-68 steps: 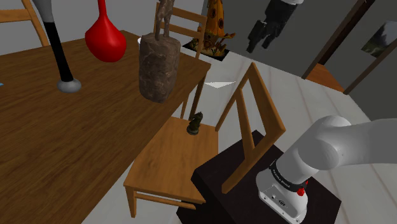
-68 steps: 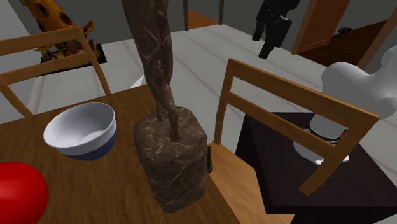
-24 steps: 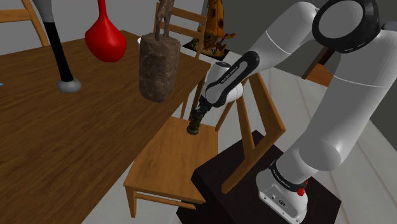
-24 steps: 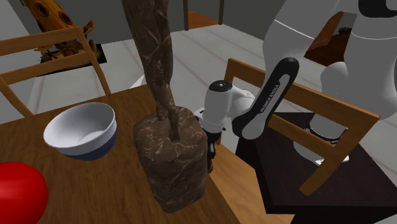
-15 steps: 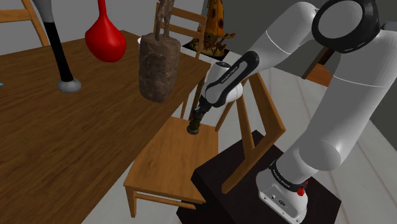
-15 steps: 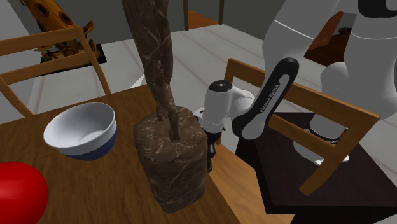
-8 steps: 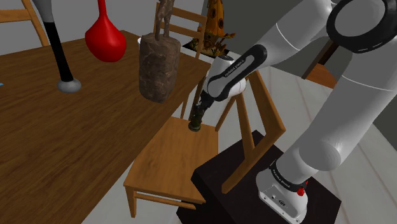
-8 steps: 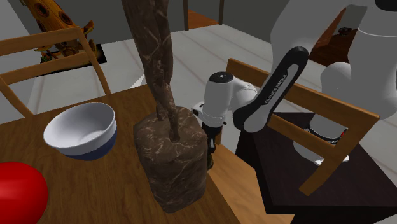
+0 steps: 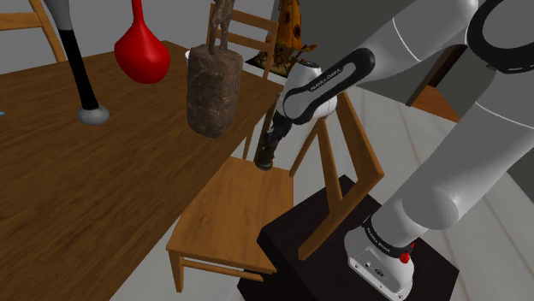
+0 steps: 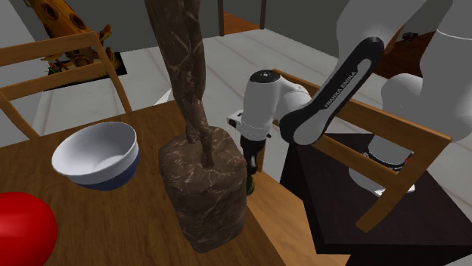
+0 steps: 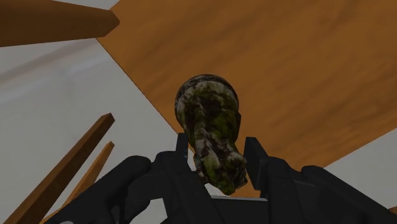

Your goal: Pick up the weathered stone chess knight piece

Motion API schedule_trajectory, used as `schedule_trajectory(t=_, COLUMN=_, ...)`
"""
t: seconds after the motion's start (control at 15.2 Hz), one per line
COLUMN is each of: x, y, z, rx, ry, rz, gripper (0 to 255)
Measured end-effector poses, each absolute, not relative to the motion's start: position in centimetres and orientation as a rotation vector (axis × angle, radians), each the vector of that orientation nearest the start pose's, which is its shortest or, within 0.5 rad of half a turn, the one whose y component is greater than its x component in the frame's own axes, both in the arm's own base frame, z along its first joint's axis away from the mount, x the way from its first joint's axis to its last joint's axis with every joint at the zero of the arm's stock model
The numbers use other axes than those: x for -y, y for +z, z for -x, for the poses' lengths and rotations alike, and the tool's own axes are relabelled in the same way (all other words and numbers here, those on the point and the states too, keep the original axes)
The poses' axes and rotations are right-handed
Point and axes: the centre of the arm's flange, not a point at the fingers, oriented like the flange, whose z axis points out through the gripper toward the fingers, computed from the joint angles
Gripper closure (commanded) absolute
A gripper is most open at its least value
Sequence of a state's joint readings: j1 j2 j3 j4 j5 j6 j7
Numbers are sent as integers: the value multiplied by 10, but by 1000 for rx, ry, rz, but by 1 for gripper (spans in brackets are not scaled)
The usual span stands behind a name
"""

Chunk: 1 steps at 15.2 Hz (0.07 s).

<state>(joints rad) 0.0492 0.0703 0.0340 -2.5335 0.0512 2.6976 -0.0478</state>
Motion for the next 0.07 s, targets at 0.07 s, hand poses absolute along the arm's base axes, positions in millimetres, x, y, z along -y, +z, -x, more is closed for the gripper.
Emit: schedule_trajectory(t=0.07, x=-38, y=260, z=-468, rx=133, ry=-145, rz=3107, gripper=255)
